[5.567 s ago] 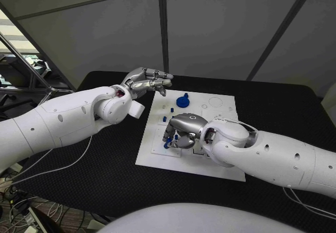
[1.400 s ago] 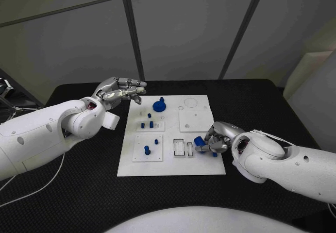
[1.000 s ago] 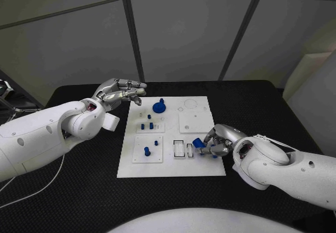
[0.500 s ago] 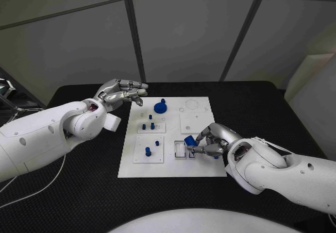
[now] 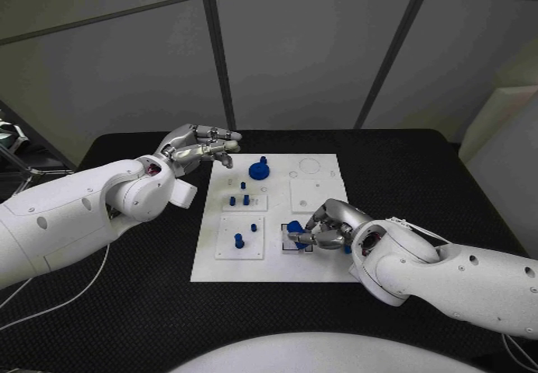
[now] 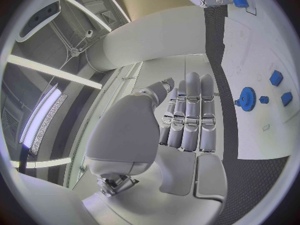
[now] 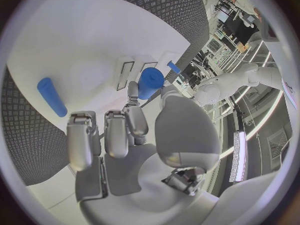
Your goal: Assemble the parts on the task board
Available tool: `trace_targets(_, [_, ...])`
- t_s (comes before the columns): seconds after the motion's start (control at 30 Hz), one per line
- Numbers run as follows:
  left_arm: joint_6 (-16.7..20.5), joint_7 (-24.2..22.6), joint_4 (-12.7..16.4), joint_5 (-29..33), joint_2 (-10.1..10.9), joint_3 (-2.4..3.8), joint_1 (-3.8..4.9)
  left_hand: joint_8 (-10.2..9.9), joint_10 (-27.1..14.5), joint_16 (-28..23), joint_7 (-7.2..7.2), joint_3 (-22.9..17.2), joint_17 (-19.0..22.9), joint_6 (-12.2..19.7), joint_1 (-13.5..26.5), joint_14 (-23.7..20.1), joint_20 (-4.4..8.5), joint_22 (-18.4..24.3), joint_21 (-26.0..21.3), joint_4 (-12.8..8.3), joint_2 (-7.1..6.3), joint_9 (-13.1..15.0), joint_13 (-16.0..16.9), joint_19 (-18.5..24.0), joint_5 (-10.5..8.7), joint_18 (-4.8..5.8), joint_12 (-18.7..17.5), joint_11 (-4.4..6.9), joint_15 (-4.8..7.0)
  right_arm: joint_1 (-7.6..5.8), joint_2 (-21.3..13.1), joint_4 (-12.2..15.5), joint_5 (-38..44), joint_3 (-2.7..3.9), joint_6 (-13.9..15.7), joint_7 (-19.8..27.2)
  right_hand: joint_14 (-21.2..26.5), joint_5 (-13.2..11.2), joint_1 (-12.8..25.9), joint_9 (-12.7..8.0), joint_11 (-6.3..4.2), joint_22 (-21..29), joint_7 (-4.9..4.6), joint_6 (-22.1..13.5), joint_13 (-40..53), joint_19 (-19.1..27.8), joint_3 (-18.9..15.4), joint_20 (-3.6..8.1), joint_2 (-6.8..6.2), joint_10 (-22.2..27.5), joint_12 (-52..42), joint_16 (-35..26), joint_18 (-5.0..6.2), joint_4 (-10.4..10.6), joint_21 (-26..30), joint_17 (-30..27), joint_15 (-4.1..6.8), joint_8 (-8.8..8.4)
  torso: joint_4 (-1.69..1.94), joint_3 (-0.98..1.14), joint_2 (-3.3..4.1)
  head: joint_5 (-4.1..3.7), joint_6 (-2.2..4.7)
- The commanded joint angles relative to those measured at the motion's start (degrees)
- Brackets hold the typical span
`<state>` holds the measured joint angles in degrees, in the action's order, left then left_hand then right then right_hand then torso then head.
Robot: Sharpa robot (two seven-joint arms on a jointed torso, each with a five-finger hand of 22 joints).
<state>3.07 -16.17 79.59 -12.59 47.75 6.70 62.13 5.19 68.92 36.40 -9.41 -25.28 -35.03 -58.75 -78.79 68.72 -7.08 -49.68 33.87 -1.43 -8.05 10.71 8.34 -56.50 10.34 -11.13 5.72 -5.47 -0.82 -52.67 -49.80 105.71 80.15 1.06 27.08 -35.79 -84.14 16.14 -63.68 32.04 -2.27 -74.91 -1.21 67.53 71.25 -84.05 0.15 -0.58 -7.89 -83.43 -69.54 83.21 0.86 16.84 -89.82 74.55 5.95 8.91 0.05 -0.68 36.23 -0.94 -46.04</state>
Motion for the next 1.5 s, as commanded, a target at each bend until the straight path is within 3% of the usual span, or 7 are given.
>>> trace_targets(0.03, [-0.65,-0.1,0.11,0.28,-0.12,0.05,0.07,-0.31,-0.26,-0.39,-0.22,0.3,0.09,0.02,0.15,0.15,-0.12,0.05,-0.04,0.08,0.27,0.06,0.05,-0.17,-0.36,0.75,0.11,-0.15,-0.39,-0.11,0.58,-0.58,0.04,0.06,-0.66,-1.33,-2.9,-0.27,0.66,0.22,-0.6,-15.09,0.02,0.42,-0.06,-5.95,-0.3,0.49,-0.07,0.0,0.41,-0.08,-0.86,0.04,-0.18,-0.04,0.46,-0.17,-0.12,0.04,-0.03,0.18,-0.01])
trace_targets(0.27, [-0.75,-0.05,0.07,0.28,-0.2,0.05,0.08,-0.31,-0.26,-0.39,-0.22,0.3,0.09,0.02,0.15,0.15,-0.12,0.05,-0.04,0.08,0.27,0.06,0.05,-0.17,-0.36,0.75,0.11,-0.15,-0.39,-0.12,1.83,-1.61,0.32,0.08,-0.47,-1.34,-2.85,-0.96,2.26,0.84,-0.66,-15.09,0.07,0.55,-0.18,-5.95,-0.66,0.58,-1.03,0.07,0.78,-0.23,-0.86,0.11,-0.18,-0.23,0.54,-0.44,-0.11,0.05,-0.01,0.38,-0.09])
trace_targets(0.4, [-0.78,0.0,0.06,0.28,-0.21,0.05,0.08,-0.31,-0.26,-0.39,-0.22,0.3,0.09,0.02,0.15,0.15,-0.12,0.05,-0.04,0.08,0.27,0.06,0.05,-0.17,-0.36,0.75,0.11,-0.15,-0.39,-0.12,2.22,-2.05,0.76,0.08,-0.04,-1.46,-2.7,-10.47,5.75,1.73,-0.55,-15.09,-0.05,0.23,-0.72,-5.95,-2.36,0.61,-3.15,0.37,1.78,-0.66,-0.86,0.18,-0.18,-0.86,0.5,-1.02,-0.16,0.04,-0.07,0.48,-0.02])
trace_targets(0.47, [-0.79,0.01,0.05,0.28,-0.2,0.05,0.08,-0.31,-0.26,-0.39,-0.22,0.3,0.09,0.02,0.15,0.15,-0.12,0.05,-0.04,0.08,0.27,0.06,0.05,-0.17,-0.36,0.75,0.11,-0.15,-0.39,-0.12,2.31,-2.15,0.89,0.08,0.2,-1.38,-2.68,-12.26,7.04,2.1,-0.49,-15.09,-0.12,0.13,-0.83,-5.95,-5.26,0.55,-3.65,0.44,2.07,-0.76,-0.86,0.23,-0.18,-0.95,0.44,-1.24,-0.16,0.04,-0.07,0.48,-0.02])
trace_targets(0.6, [-0.82,0.02,0.02,0.28,-0.19,0.05,0.08,-0.31,-0.26,-0.39,-0.22,0.3,0.09,0.02,0.15,0.15,-0.12,0.05,-0.04,0.08,0.27,0.06,0.05,-0.17,-0.36,0.75,0.11,-0.15,-0.39,-0.12,2.39,-2.15,1.06,0.08,0.84,-0.99,-2.68,-12.73,8.76,2.77,-0.46,-15.09,-0.15,0.15,-0.9,-5.95,-10.17,0.51,-4.23,0.49,2.39,-0.87,-0.86,0.31,-0.18,-1.02,0.41,-1.54,-0.18,0.05,-0.05,0.43,-0.03])
trace_targets(0.87, [-0.92,0.03,-0.06,0.28,-0.24,0.05,0.08,-0.36,-0.3,-0.44,-0.23,0.35,0.1,0.03,0.22,0.13,-0.14,0.1,-0.12,0.1,0.28,0.09,0.09,-0.18,-0.35,0.75,0.1,-0.16,-0.4,-0.12,2.21,-1.77,1.77,0.08,1.71,-0.34,-2.72,-13.08,9.96,3.18,-0.48,-15.09,-0.13,0.17,-0.86,-5.95,-11.51,0.53,-4.89,0.48,2.5,-0.84,-0.86,0.33,-0.18,-0.85,0.43,-1.72,-0.18,0.09,-0.08,0.36,0.06])
trace_targets(1.5, [-0.95,0.04,-0.14,0.28,-0.15,0.03,0.02,-0.36,-0.3,-0.44,-0.23,0.35,0.1,0.03,0.22,0.13,-0.14,0.1,-0.12,0.1,0.28,0.09,0.09,-0.18,-0.35,0.75,0.1,-0.16,-0.4,-0.1,0.46,0.85,2.13,0.03,-1.81,1.16,-2.96,-9.59,5.21,4.87,-0.7,-15.09,0.14,1.24,-0.06,-5.95,-7.67,0.63,-0.47,0.02,2.13,-0.45,-0.86,0.04,-0.18,0.2,0.59,-2.24,-0.13,0.1,-0.08,0.36,-0.01])
